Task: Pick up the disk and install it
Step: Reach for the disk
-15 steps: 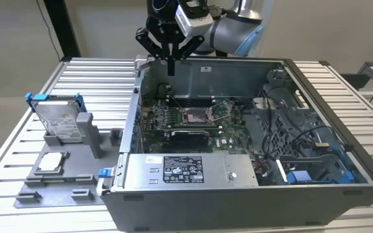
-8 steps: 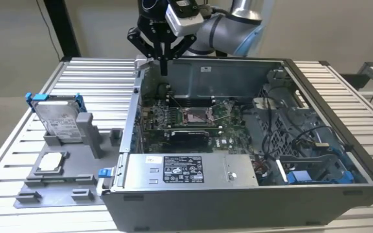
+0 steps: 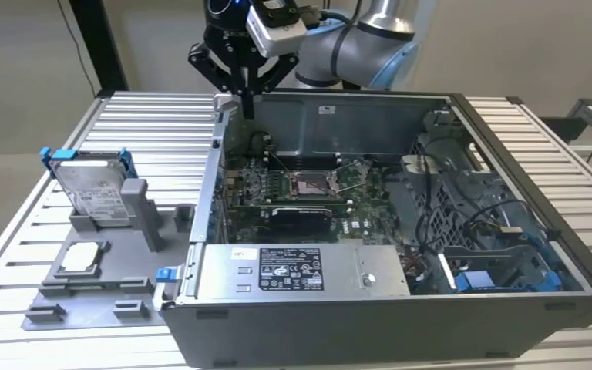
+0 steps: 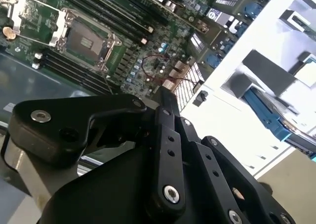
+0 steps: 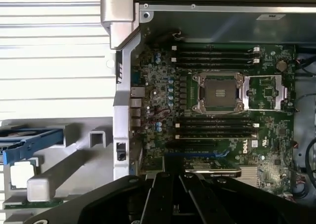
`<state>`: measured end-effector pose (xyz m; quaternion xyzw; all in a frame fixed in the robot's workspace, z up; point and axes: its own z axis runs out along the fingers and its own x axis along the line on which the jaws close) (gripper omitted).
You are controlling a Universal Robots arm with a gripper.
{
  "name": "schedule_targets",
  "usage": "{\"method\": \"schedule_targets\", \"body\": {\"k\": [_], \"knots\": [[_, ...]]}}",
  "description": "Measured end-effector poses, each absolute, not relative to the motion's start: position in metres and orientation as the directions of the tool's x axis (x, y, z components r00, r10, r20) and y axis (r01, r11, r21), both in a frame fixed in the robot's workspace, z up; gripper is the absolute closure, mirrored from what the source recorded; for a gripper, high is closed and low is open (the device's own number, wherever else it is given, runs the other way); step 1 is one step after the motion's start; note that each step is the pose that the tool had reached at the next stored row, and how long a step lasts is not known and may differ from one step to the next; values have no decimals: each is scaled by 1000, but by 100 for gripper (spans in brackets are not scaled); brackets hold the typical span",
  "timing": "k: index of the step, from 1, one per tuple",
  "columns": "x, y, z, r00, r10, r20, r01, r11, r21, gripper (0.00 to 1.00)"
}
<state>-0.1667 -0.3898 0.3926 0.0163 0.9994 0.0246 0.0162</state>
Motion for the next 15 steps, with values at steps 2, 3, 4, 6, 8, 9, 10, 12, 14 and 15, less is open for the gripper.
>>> {"method": "schedule_targets", "body": {"k": [2,3,4,6,8,9,10,12,14,15], "knots": [[-170,-390,393,-999,32,-32,31,998,50,100],[-172,-390,393,-999,32,-32,30,998,50,100],[-175,-390,393,-999,31,-32,30,998,50,100],[-181,-390,393,-999,30,-32,29,998,50,100],[-187,-390,393,-999,29,-32,27,998,50,100],[-190,-390,393,-999,28,-32,27,998,50,100],[-193,-390,393,-999,28,-32,26,998,50,100],[-199,-390,393,-999,26,-32,25,998,50,100],[-205,-390,393,-999,25,-32,24,998,50,100],[-208,-390,393,-999,24,-32,23,999,50,100]]}}
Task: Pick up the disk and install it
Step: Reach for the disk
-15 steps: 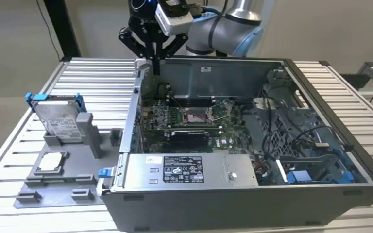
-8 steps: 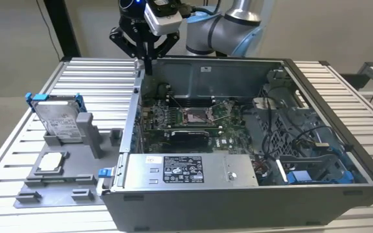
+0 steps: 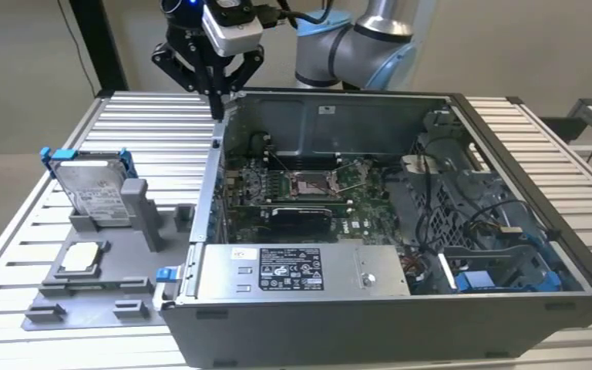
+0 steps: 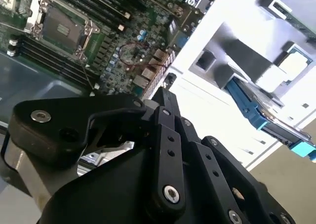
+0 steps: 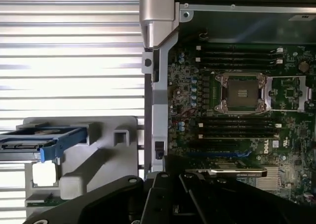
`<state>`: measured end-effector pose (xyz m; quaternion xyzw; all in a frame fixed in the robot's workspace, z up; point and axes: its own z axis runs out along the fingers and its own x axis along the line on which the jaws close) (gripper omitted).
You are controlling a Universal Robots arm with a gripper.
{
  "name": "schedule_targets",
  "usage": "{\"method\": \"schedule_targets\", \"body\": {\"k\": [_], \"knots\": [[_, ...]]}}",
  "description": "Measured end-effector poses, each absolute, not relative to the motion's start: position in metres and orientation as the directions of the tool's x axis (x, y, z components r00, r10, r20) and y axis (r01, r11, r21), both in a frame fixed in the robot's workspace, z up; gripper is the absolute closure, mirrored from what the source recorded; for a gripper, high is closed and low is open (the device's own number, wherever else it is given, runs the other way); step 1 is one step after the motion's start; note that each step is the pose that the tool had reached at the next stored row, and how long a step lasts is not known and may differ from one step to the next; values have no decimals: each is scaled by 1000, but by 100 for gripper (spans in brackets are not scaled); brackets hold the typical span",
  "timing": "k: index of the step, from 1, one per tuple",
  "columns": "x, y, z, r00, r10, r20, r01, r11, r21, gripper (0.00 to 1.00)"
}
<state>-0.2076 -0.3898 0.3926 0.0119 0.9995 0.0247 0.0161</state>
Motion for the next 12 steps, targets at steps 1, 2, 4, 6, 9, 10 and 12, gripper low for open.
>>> {"method": "schedule_targets", "body": {"k": [1,2,4,6,9,10,12], "knots": [[-211,-390,393,-999,24,-32,22,999,50,100],[-214,-390,393,-999,23,-32,22,999,50,100],[-220,-390,393,-999,22,-32,20,999,50,100],[-226,-390,393,-999,21,-32,19,999,50,100],[-236,-390,393,-999,18,-32,17,999,50,100],[-239,-390,393,-999,18,-32,16,999,50,100],[-245,-389,393,-999,16,-32,15,999,50,100]]}}
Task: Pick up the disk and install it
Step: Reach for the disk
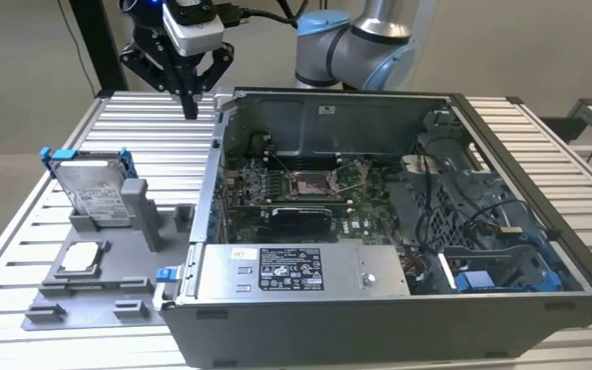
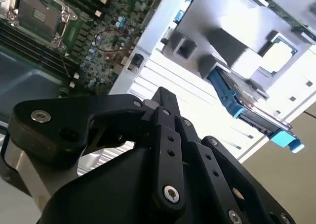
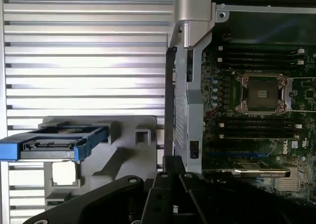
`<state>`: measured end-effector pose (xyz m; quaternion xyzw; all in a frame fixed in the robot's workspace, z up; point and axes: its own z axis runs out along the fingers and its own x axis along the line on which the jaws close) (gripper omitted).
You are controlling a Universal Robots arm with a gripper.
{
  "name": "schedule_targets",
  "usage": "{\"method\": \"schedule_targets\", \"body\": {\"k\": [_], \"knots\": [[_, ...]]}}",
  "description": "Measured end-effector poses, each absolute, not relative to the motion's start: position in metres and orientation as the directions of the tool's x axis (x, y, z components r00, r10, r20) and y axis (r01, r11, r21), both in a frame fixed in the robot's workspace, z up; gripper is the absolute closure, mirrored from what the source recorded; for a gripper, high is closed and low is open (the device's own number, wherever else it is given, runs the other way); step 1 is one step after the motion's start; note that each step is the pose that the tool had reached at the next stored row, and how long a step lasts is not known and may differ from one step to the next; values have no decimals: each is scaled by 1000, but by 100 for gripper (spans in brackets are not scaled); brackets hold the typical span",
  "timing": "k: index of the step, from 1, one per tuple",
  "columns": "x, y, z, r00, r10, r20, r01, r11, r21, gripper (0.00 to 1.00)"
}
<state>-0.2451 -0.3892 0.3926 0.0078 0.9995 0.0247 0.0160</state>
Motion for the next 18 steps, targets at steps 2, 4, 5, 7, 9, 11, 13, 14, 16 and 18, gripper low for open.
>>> {"method": "schedule_targets", "body": {"k": [2,4,5,7,9,11,13,14,16,18], "knots": [[-251,-389,393,-999,16,-32,14,999,50,100],[-257,-388,393,-999,15,-32,14,999,50,100],[-261,-388,393,-999,15,-31,13,999,50,100],[-267,-388,393,-999,14,-32,13,999,50,100],[-274,-388,393,-999,14,-32,12,999,50,100],[-280,-388,393,-999,14,-32,12,999,50,100],[-286,-389,393,-999,13,-31,12,999,50,100],[-290,-389,393,-999,13,-32,11,999,50,100],[-296,-388,393,-999,13,-32,11,999,50,100],[-302,-388,393,-999,12,-32,11,999,50,100]]}}
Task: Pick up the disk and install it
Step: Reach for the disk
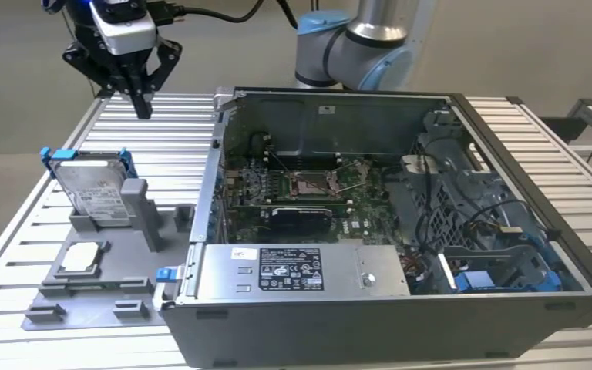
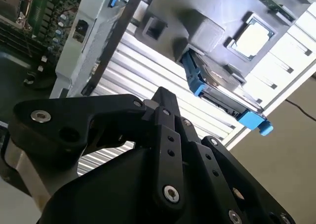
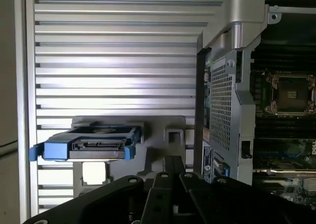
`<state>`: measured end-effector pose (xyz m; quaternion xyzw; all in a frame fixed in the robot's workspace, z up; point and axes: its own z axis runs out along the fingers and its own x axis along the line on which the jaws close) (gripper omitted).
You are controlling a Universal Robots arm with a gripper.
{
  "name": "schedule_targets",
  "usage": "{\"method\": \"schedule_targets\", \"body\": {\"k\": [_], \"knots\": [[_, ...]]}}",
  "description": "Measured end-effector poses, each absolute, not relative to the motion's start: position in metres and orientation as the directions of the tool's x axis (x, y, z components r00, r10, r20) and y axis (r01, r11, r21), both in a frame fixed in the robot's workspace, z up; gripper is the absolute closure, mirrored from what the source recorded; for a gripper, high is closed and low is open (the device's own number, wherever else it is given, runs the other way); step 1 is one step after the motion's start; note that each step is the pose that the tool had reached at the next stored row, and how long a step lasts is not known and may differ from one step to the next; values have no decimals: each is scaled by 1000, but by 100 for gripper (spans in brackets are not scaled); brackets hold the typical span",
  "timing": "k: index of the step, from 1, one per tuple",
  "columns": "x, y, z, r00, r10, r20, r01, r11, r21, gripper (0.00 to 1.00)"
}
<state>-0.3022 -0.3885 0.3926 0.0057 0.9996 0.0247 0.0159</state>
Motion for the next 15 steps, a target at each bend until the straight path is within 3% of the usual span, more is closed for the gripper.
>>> {"method": "schedule_targets", "body": {"k": [15], "knots": [[-357,-388,392,-999,10,-32,8,999,50,100]]}}
